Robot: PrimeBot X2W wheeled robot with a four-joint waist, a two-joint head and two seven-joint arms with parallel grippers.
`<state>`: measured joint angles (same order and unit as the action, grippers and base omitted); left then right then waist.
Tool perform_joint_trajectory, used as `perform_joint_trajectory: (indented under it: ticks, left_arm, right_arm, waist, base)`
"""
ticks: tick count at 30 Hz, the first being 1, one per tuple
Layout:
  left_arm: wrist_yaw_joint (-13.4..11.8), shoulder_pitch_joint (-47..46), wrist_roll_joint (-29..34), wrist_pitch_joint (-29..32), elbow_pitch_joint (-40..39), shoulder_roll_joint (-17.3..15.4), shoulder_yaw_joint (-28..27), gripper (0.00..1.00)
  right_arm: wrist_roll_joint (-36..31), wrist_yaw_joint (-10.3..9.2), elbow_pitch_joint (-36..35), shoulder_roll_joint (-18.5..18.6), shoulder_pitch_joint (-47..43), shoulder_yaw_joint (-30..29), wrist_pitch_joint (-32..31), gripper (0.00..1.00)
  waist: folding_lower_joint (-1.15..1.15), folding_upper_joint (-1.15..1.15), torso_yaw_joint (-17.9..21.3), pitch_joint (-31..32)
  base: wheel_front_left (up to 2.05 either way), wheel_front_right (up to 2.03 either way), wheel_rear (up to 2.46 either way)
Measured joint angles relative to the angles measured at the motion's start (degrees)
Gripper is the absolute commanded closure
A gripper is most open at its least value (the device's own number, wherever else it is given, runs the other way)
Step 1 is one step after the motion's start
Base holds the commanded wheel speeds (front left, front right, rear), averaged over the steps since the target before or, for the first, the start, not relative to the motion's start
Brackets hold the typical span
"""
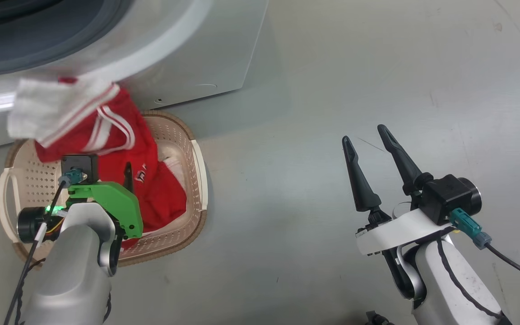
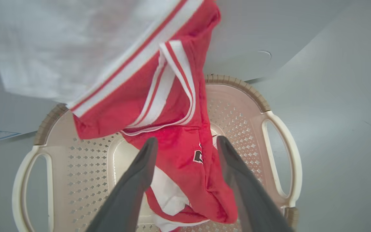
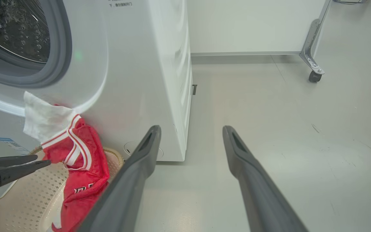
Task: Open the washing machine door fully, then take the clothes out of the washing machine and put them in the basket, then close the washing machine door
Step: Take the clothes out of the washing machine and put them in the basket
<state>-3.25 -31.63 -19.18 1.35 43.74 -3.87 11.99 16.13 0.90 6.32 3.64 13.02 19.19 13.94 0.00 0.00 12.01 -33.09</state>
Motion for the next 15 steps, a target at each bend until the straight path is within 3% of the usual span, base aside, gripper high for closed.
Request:
perform_joint_trajectory:
  ticks: [15]
  left_arm:
    - [0.6, -0.5, -0.1, -8.7, 5.0, 0.0, -0.7, 0.0]
  right_arm:
    - [0.5, -0.07, 2.0, -0.1, 0.1, -0.7, 0.3, 0.0]
  waist:
    - [0.0, 0.0, -1.4, 2.1]
  base:
    - [0.0, 0.0, 0.0]
